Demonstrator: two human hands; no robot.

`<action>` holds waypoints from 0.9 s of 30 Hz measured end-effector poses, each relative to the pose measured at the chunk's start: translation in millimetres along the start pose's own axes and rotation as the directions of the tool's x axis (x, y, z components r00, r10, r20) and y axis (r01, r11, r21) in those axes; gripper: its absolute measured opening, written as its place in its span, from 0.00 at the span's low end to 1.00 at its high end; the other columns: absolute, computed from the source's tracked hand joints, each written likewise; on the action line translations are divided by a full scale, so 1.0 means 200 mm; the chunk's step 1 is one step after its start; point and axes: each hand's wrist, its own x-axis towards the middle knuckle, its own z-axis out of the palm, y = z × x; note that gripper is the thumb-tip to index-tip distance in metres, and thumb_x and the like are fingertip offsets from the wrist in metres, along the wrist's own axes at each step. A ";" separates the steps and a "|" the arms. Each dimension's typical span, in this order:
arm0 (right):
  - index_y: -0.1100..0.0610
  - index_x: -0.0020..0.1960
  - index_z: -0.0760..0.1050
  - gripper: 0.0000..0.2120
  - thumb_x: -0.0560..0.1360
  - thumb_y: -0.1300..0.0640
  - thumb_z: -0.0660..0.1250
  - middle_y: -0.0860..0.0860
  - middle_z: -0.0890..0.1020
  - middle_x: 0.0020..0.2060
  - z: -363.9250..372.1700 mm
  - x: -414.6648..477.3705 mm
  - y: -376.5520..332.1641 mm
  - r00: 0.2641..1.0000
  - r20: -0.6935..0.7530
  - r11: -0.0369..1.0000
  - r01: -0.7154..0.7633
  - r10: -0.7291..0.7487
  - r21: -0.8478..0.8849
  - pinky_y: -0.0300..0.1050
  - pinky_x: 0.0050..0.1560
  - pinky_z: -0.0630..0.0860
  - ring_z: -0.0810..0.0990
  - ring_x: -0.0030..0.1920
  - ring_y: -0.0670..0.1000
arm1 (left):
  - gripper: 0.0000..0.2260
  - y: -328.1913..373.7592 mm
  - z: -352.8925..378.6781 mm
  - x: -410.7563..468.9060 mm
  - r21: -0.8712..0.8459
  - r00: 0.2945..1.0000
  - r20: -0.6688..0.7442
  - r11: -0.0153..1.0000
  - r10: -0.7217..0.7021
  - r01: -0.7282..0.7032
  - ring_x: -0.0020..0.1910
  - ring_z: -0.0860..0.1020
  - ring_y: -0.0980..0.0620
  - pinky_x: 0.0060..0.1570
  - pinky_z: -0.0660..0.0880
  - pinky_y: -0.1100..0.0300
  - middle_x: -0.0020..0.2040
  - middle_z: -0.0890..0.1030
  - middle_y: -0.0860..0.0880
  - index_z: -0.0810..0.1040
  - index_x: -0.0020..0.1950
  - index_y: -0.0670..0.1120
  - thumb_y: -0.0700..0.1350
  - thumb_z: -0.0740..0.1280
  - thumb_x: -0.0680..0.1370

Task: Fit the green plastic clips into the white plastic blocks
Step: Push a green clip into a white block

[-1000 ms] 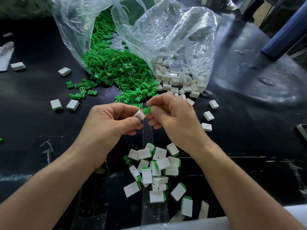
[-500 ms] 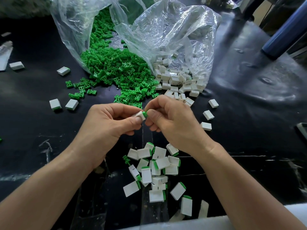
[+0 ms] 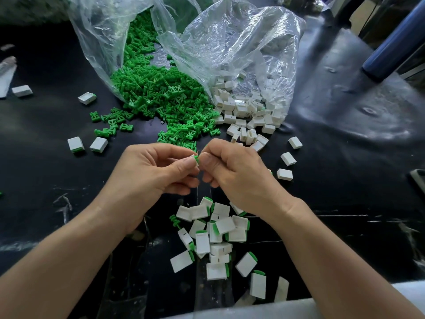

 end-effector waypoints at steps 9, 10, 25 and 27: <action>0.51 0.36 0.69 0.12 0.78 0.58 0.59 0.45 0.76 0.29 0.02 -0.01 0.00 0.998 -0.054 0.999 0.011 -0.009 0.045 0.51 0.41 0.75 0.76 0.34 0.48 | 0.08 0.01 -0.03 0.00 -0.037 0.998 0.053 0.999 -0.026 0.028 0.30 0.82 0.50 0.27 0.76 0.65 0.34 0.83 0.41 0.82 0.36 0.42 0.45 0.70 0.62; 0.50 0.35 0.69 0.13 0.78 0.57 0.59 0.45 0.76 0.28 0.01 0.00 0.01 0.999 -0.043 1.000 0.009 -0.008 0.030 0.50 0.41 0.75 0.76 0.34 0.46 | 0.08 0.02 -0.03 0.00 0.001 0.999 0.051 1.000 0.000 0.000 0.29 0.81 0.50 0.26 0.76 0.65 0.33 0.83 0.42 0.82 0.36 0.42 0.45 0.69 0.62; 0.55 0.40 0.66 0.08 0.78 0.61 0.57 0.52 0.72 0.33 -0.04 -0.02 -0.03 0.969 0.216 0.918 0.189 -0.118 -0.348 0.53 0.39 0.68 0.71 0.36 0.56 | 0.05 -0.01 -0.04 -0.01 0.361 0.968 0.169 0.903 0.183 -0.234 0.26 0.79 0.54 0.25 0.74 0.67 0.30 0.82 0.47 0.83 0.35 0.47 0.48 0.69 0.66; 0.59 0.41 0.69 0.08 0.78 0.61 0.58 0.54 0.73 0.32 -0.04 -0.02 -0.02 0.980 0.147 0.946 0.174 -0.138 -0.272 0.54 0.38 0.70 0.73 0.36 0.57 | 0.07 0.00 -0.03 -0.01 0.268 0.970 0.147 0.936 0.193 -0.227 0.25 0.79 0.54 0.25 0.74 0.67 0.30 0.82 0.46 0.82 0.36 0.46 0.48 0.69 0.64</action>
